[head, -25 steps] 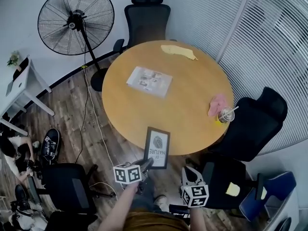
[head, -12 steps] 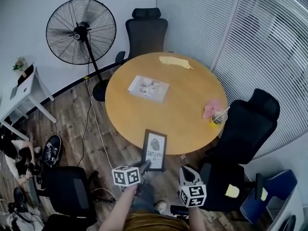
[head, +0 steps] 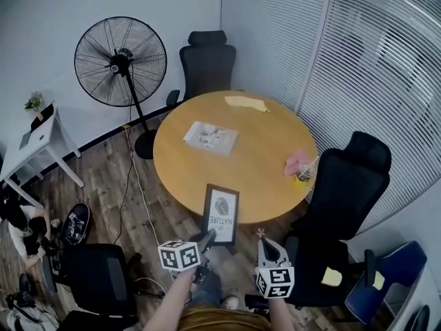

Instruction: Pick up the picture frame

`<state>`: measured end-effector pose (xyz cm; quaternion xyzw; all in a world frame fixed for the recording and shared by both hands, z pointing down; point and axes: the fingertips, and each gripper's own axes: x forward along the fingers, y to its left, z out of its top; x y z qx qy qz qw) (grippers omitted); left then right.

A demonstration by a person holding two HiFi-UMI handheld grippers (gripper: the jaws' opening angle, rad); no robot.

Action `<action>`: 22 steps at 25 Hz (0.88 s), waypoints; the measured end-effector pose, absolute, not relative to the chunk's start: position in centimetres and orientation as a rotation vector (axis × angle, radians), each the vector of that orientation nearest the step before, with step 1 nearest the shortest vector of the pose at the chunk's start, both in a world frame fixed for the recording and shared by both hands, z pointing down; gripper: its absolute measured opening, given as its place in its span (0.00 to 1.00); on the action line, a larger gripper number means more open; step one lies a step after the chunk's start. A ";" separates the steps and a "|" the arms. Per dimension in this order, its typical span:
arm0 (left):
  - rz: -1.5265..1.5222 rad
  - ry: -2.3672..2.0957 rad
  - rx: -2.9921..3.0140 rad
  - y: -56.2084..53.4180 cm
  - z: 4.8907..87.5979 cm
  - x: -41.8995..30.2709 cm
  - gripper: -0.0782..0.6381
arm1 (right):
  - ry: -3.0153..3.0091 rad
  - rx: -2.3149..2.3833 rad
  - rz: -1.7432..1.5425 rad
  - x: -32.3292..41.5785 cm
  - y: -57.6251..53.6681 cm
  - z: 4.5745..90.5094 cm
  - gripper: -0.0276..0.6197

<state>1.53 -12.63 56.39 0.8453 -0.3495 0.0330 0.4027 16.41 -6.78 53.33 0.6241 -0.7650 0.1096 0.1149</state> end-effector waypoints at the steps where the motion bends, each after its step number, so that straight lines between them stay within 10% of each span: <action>1: 0.067 -0.880 2.143 -12.4 55.8 1.6 0.17 | -2.246 1.838 0.306 16.4 -6.7 53.0 0.06; 22: -0.038 -0.865 2.178 -9.9 52.3 2.2 0.17 | -2.224 1.921 0.217 17.0 -4.7 50.9 0.06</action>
